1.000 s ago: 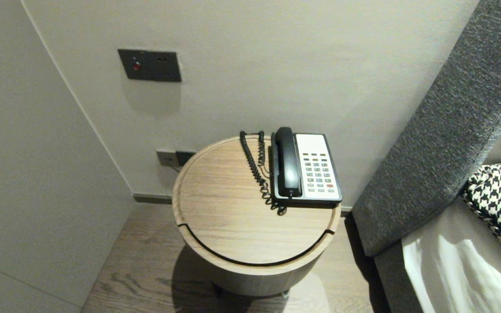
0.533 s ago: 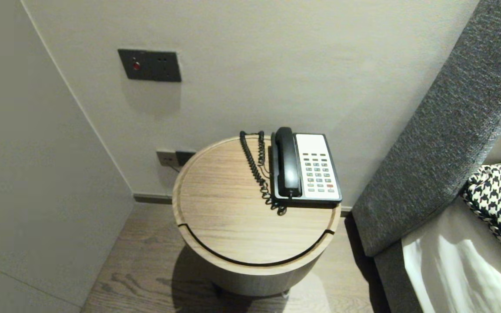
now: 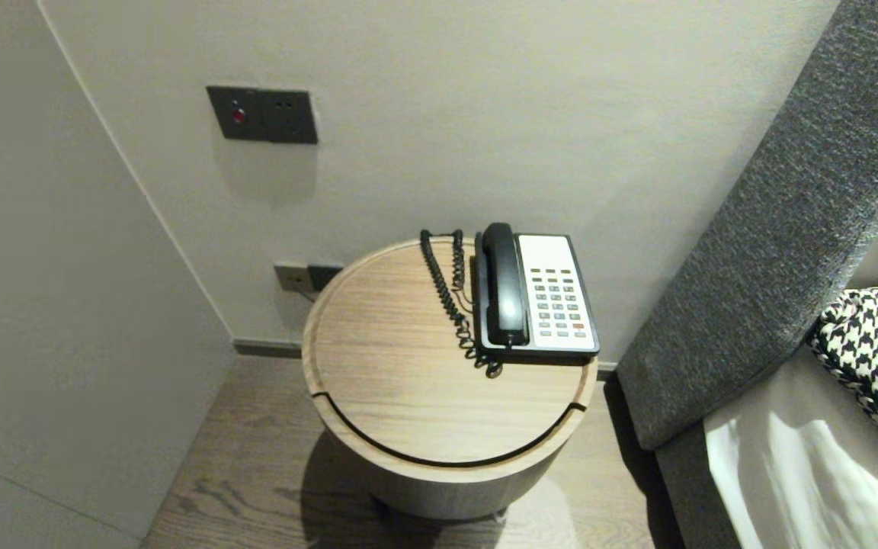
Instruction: Open the nightstand drawer
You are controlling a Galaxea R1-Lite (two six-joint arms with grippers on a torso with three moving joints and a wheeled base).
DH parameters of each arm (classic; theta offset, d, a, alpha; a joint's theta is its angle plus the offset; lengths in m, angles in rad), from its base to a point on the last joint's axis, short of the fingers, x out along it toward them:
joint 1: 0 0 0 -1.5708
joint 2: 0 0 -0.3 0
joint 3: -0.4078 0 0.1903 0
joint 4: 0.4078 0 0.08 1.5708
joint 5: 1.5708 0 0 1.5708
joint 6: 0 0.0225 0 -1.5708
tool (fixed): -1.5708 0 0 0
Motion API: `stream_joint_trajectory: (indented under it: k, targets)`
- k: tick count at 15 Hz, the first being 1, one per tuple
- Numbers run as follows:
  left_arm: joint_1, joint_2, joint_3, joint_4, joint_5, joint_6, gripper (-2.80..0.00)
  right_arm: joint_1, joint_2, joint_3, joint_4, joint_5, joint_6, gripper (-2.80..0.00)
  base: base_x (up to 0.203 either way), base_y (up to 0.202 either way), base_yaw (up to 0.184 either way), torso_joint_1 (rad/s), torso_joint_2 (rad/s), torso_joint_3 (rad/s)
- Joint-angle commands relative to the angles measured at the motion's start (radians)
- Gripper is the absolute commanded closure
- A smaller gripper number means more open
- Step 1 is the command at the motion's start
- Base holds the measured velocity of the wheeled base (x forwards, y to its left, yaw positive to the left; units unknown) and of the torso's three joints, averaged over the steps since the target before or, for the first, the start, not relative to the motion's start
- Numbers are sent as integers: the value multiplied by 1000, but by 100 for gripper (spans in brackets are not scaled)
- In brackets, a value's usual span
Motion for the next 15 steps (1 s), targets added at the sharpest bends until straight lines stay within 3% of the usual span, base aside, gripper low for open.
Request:
stream_joint_trajectory:
  k: [1, 15]
  targets:
    - [0, 0, 1, -1, 1, 0, 0, 1, 1, 12, 0, 0, 0, 0, 0, 0, 0, 0, 0, 0]
    - [1, 0, 0, -1, 1, 0, 0, 1, 1, 14, -3, -1, 6, 0, 0, 0, 0, 0, 0, 0]
